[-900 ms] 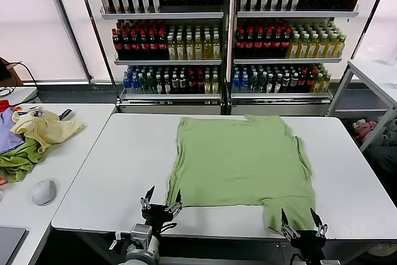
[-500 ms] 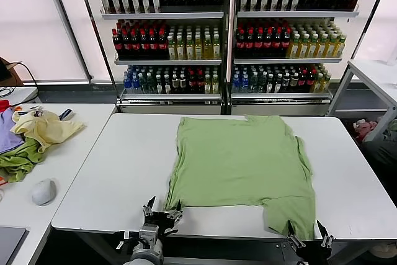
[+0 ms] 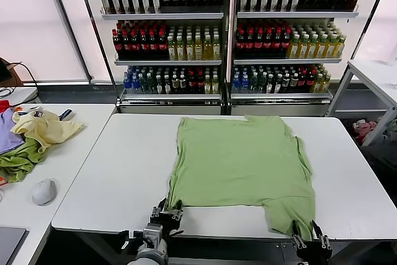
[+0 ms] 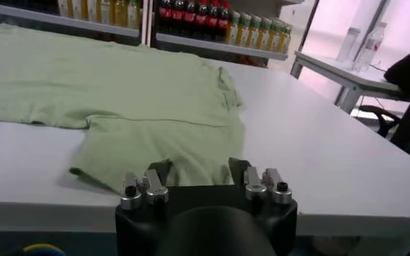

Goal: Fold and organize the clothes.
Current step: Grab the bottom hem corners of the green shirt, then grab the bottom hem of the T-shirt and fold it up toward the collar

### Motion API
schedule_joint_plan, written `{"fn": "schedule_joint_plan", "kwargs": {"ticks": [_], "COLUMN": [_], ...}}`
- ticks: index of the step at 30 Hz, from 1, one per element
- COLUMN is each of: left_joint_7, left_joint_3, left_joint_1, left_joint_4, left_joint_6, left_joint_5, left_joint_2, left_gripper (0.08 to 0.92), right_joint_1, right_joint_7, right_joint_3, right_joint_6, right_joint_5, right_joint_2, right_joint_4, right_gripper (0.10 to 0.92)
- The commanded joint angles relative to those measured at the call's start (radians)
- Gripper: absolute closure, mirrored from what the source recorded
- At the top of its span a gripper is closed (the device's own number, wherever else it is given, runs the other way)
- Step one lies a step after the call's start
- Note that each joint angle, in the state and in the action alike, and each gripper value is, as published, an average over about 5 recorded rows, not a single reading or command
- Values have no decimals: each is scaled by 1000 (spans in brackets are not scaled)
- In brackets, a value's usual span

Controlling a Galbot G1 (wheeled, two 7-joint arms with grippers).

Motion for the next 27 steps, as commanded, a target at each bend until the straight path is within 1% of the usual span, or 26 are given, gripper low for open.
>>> {"fn": "schedule_joint_plan", "kwargs": {"ticks": [1,2,5,8,13,18,27], "left_joint_7": [19,24,37,41,46,49,55], "left_joint_3": [5,7,12,12,-6,-42,-53], "left_joint_1": [8,12,23,27,21,-7,-94], "left_joint_4": [-4,-8,-22,-35,-72,-110,-108], "left_joint_6": [0,-7,-35,-66,-119,-146,-151], "left_joint_5": [6,19,48,56,41,-21,-88], "left_joint_2": [2,2,0,-2,9,36,69], "left_gripper": [727,762,844,893,902,902,902], "right_joint_1": [-2,-2,-2,0,16,59,187], "right_joint_7": [-6,-11,-26,-39,-58,-74,-77], "right_joint_3": [0,-2,-8,-11,1,38,79], "right_joint_6": [-2,1,14,32,68,83,55], "right_joint_5": [37,39,38,38,41,63,128], "right_joint_2": [1,1,1,0,-12,-38,-106], "right_joint_4": [0,3,18,38,73,100,66], "right_gripper": [768,802,872,895,895,895,895]}}
